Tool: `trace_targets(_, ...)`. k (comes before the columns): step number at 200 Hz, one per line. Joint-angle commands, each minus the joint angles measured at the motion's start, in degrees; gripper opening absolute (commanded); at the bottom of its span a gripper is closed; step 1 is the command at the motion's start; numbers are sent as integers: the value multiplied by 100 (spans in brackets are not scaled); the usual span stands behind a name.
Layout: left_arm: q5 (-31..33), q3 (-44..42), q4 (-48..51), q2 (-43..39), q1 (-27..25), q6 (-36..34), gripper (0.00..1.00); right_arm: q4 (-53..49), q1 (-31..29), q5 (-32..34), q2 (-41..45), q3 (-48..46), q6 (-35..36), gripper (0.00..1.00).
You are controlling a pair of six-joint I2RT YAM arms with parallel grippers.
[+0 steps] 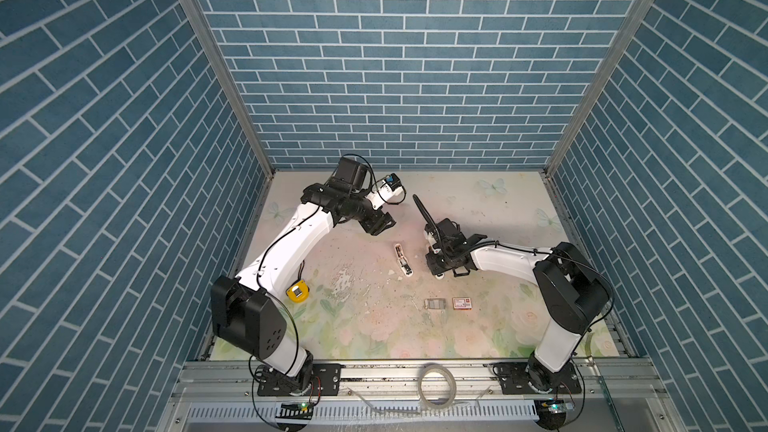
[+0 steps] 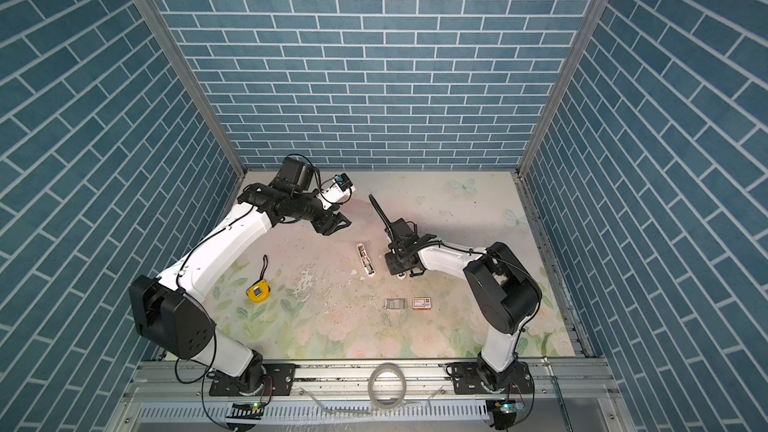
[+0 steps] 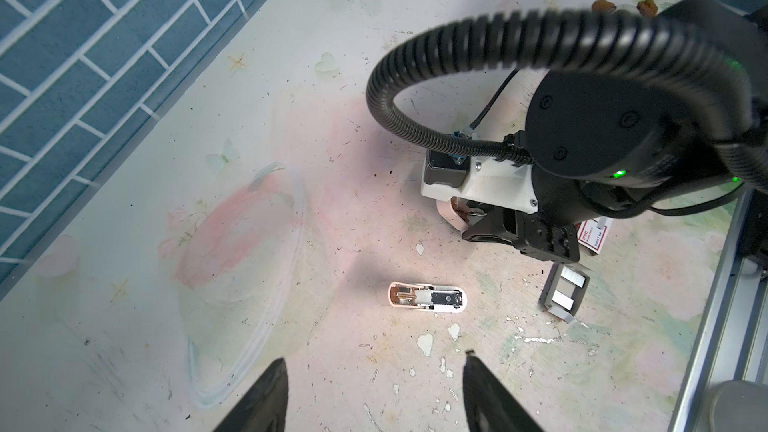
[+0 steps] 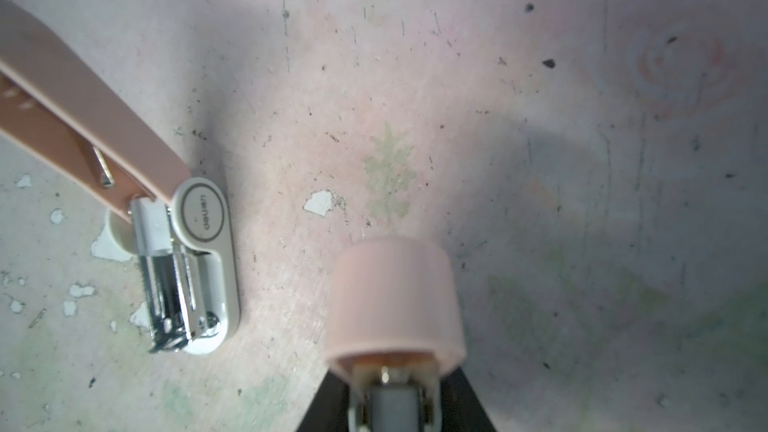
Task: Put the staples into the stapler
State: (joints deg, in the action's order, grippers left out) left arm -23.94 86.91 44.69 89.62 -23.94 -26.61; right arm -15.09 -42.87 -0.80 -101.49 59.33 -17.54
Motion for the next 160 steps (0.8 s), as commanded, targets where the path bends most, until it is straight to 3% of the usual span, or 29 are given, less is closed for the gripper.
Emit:
trace_targets(1, 34, -112, -38, -138, 30, -60, 68, 38, -41, 126, -138, 142, 190, 24)
trace_targets(160, -10, -230, -24, -235, 30, -35, 69, 69, -92, 263, 163, -117, 32, 47)
